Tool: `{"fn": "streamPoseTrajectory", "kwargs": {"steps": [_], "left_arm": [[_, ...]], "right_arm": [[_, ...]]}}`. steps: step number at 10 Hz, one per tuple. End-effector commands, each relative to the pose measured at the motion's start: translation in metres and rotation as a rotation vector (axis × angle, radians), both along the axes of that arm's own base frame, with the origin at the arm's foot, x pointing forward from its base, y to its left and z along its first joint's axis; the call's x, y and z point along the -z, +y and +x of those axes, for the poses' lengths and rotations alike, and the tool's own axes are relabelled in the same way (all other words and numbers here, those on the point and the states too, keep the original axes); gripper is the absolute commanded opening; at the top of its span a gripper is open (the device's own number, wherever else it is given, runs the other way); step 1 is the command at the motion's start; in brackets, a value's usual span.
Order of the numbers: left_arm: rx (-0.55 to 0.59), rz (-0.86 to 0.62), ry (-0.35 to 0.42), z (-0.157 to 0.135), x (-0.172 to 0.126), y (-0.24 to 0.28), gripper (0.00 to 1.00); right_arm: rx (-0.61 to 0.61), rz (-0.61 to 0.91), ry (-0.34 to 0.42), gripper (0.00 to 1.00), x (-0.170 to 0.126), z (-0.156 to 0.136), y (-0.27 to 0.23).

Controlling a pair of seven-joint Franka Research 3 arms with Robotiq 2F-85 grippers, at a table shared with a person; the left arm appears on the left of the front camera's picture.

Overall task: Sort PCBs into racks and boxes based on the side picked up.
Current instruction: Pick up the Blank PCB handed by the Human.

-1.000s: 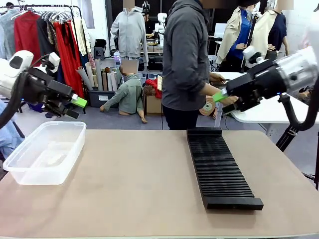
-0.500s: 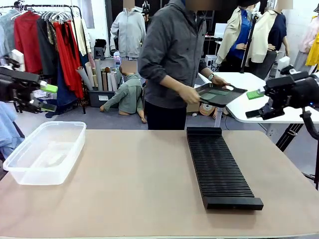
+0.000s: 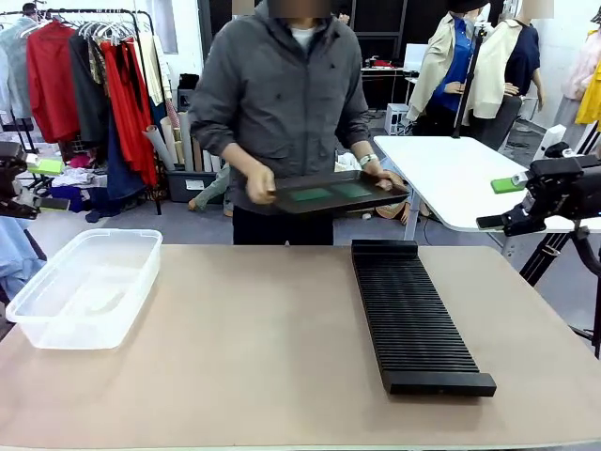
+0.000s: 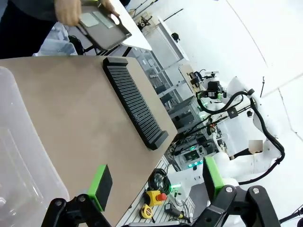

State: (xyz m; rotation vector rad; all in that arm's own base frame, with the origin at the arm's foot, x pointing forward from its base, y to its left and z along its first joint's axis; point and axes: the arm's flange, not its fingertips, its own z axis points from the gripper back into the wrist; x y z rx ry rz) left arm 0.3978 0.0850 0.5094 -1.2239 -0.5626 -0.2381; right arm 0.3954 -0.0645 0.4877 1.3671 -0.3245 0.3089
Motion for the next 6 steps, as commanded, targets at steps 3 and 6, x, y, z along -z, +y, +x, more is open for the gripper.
{"fn": "streamPoseTrajectory", "kwargs": {"steps": [3,6], "left_arm": [[0.008,-0.021,-0.031,0.0016,0.0099,0.0039,1.0],[0.004,0.002,-0.001,0.002,0.0098,0.0038,1.0]], "right_arm": [[-0.009,0.037,-0.042,1.0,-0.005,0.0039,0.0007],[-0.008,0.011,-0.016,1.0,-0.0014,0.0003,0.0021]]}}
